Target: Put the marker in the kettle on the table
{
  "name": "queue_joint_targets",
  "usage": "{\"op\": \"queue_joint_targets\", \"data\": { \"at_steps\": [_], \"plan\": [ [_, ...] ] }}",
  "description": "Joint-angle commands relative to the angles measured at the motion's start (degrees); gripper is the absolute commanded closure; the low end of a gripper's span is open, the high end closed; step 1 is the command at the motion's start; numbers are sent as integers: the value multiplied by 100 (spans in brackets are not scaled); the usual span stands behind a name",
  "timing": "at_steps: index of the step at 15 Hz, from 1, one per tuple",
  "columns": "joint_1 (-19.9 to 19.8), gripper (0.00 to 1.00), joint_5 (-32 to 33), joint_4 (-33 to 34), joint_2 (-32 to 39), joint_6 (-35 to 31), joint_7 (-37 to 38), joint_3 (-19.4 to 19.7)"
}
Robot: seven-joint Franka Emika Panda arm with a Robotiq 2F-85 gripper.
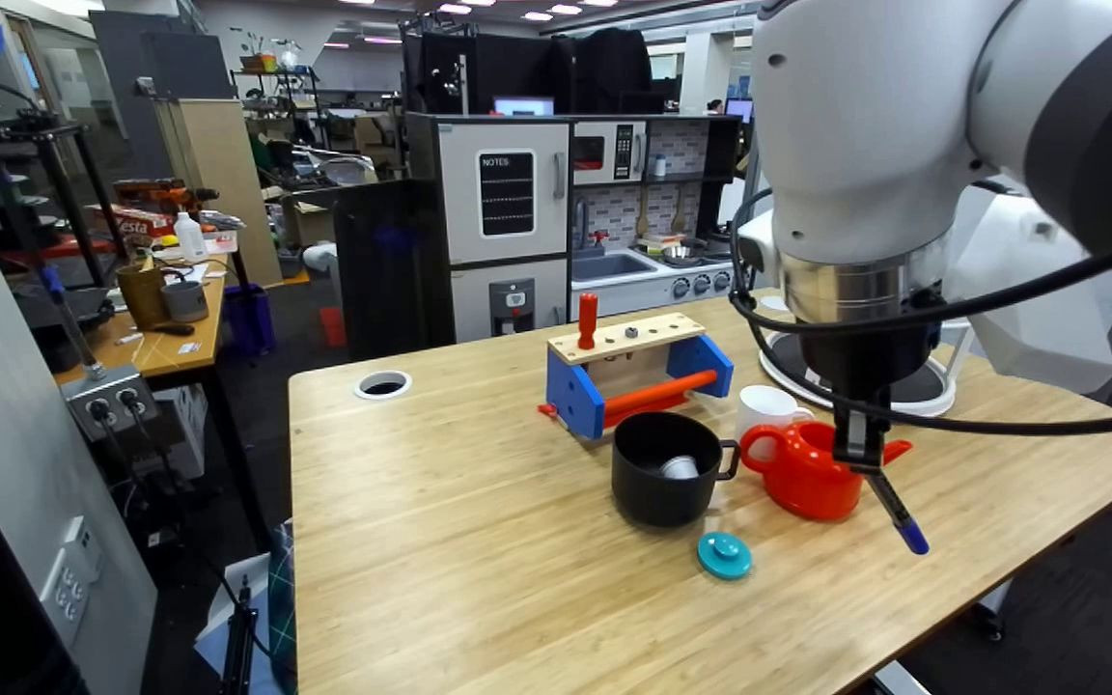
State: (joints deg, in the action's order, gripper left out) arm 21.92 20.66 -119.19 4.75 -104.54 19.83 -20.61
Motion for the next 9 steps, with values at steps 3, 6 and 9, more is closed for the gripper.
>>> {"op": "queue_joint_targets", "data": {
  "at_steps": [3,6,9],
  "plan": [
    [225,96,563,293,355,-155,-72,-32],
    [323,96,1116,363,664,-397,14,30],
    [378,96,1299,560,1097,-462,-32,86]
  ]
}}
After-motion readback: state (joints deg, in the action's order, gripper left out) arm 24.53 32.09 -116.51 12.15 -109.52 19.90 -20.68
